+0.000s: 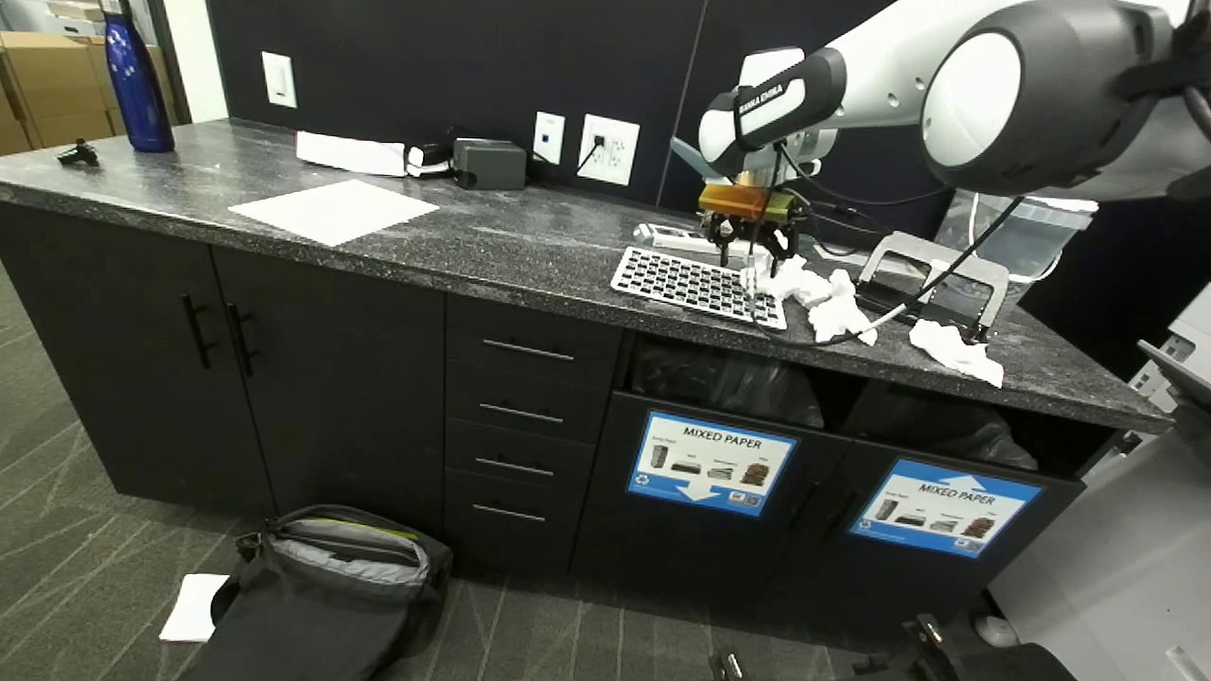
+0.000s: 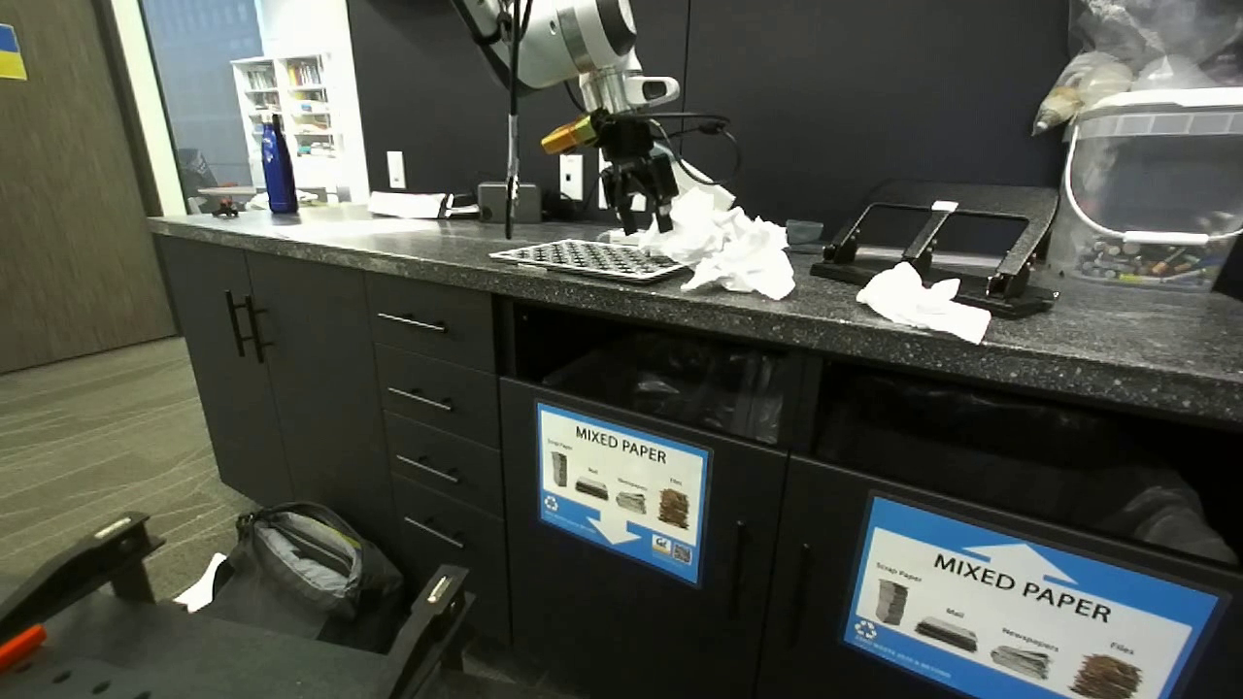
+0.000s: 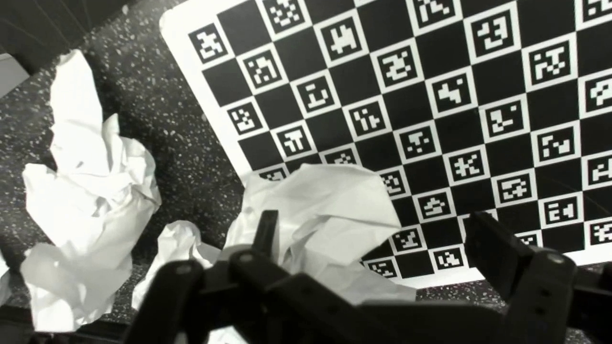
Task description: Pick up the papers from the counter and throw them in the bin
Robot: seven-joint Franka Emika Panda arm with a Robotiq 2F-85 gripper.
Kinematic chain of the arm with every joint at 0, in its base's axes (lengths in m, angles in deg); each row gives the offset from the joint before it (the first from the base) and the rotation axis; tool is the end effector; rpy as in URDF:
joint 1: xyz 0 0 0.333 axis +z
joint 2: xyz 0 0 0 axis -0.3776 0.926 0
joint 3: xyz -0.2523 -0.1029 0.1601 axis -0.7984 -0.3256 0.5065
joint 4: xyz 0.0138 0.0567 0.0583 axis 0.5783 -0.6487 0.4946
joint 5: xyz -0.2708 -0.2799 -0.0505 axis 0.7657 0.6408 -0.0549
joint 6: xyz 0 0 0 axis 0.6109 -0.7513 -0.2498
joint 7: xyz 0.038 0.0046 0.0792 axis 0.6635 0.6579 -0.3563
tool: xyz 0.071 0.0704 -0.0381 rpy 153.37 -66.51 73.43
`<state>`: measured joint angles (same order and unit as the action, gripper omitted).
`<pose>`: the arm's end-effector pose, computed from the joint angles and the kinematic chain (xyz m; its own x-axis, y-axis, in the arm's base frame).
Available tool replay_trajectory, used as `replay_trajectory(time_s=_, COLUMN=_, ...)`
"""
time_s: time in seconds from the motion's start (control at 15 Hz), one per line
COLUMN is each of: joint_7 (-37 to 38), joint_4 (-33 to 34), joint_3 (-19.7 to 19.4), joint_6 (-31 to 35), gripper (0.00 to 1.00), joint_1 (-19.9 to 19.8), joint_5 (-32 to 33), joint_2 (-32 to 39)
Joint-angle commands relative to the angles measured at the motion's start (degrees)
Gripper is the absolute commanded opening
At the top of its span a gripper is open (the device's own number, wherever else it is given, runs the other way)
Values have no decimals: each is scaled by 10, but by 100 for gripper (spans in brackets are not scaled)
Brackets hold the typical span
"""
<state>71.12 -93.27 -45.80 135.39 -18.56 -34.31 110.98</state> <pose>0.7792 -0.0570 0.3032 0.7186 -0.6453 0.2592 -0.6914 -0.7027 0.1676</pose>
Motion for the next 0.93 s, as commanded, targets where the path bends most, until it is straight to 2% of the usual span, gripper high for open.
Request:
replay_trajectory(time_s=0.0, joint_7=10, joint_4=68, joint_3=-18, joint_6=-23, gripper=100, joint_1=3, joint_5=13, joint_2=39)
replay_trajectory(time_s=0.4, joint_7=25, joint_4=84, joint_3=-44, joint_6=2, gripper=100, joint_1=10, joint_5=53, joint_2=54)
replay_trajectory(time_s=0.73, joint_7=41, joint_4=91, joint_3=-50, joint_6=16, gripper=100, joint_1=4, joint_5=63, joint_2=71)
replay_trajectory(time_s=0.8, joint_7=36, joint_4=96, joint_3=-46, joint_6=11, gripper=75, joint_1=-2, joint_5=56, joint_2=75)
replay_trajectory(time_s=0.87, joint_7=35, joint_4=98, joint_3=-44, joint_6=9, gripper=74, joint_1=-6, joint_5=52, joint_2=79)
